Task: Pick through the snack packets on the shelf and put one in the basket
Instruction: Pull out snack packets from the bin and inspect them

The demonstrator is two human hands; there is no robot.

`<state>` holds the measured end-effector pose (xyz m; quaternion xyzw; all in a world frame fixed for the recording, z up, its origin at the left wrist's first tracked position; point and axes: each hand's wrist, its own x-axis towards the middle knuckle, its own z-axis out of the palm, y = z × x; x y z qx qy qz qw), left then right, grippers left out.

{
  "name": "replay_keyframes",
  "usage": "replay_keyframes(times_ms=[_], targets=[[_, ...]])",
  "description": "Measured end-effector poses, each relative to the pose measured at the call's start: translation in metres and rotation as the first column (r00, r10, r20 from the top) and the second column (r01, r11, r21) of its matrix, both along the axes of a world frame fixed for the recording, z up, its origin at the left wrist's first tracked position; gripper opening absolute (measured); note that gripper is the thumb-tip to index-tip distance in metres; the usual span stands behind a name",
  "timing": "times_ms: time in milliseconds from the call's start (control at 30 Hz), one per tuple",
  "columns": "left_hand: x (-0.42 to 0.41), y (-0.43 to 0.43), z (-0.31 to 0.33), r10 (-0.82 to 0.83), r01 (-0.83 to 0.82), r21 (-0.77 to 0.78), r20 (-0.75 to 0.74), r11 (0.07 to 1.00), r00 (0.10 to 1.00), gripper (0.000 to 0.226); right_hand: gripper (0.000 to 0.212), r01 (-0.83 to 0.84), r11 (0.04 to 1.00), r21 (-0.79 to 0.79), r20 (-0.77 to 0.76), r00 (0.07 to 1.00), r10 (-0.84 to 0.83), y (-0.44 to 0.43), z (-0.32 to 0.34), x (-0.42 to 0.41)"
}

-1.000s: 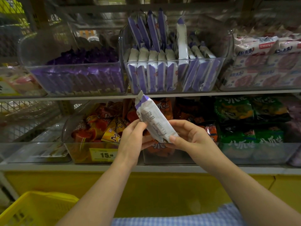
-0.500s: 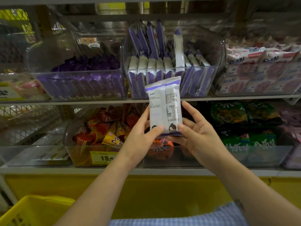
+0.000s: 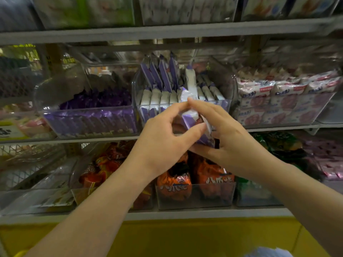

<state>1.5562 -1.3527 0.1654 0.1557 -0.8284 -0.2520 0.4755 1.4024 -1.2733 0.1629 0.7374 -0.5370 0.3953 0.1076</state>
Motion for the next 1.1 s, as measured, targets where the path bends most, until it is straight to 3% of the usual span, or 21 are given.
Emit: replay_keyframes(times_ms=[133, 233, 300, 367, 467, 533, 667, 967, 1100], targets=[[-0.009, 0.000, 0.033, -0.172, 0.168, 0.079, 0.050, 0.983, 0.984, 0.053, 0.058, -0.002, 0.990, -0.143, 0.103, 0.995, 0.017, 0.006, 0.029, -0.017], [-0.023, -0.015, 0.055, -0.207, 0.206, 0.087, 0.007, 0.975, 0.978, 0.034, 0.046, 0.045, 0.978, -0.204, 0.230, 0.973, 0.004, 0.008, 0.046, -0.035], [-0.034, -0.033, 0.066, -0.106, 0.106, -0.014, 0.035, 0.994, 0.994, 0.025, 0.040, 0.078, 0.974, -0.214, 0.277, 0.961, -0.016, 0.006, 0.058, -0.046], [-0.046, -0.053, 0.076, 0.073, -0.033, -0.185, 0.213, 0.982, 0.974, 0.028, 0.033, 0.096, 0.972, -0.214, 0.330, 0.944, -0.021, 0.003, 0.069, -0.054], [-0.063, -0.082, 0.089, 0.253, -0.079, -0.327, 0.532, 0.942, 0.808, 0.030, 0.024, 0.133, 0.979, -0.153, 0.430, 0.901, -0.055, -0.005, 0.085, -0.068], [-0.074, -0.096, 0.096, 0.376, -0.051, -0.462, 0.646, 0.885, 0.665, 0.035, 0.023, 0.069, 0.995, -0.074, 0.502, 0.865, -0.022, -0.011, 0.095, -0.075], [-0.088, -0.114, 0.108, 0.500, 0.050, -0.656, 0.621, 0.753, 0.604, 0.054, 0.027, -0.023, 1.000, 0.017, 0.595, 0.804, 0.009, -0.020, 0.107, -0.082], [-0.095, -0.132, 0.133, 0.629, 0.083, -0.705, 0.674, 0.705, 0.388, 0.099, 0.015, -0.081, 0.994, 0.076, 0.692, 0.722, 0.006, -0.048, 0.123, -0.100], [-0.096, -0.146, 0.141, 0.677, 0.019, -0.768, 0.575, 0.640, 0.460, 0.076, 0.014, -0.138, 0.986, 0.088, 0.757, 0.653, 0.024, -0.058, 0.129, -0.099]])
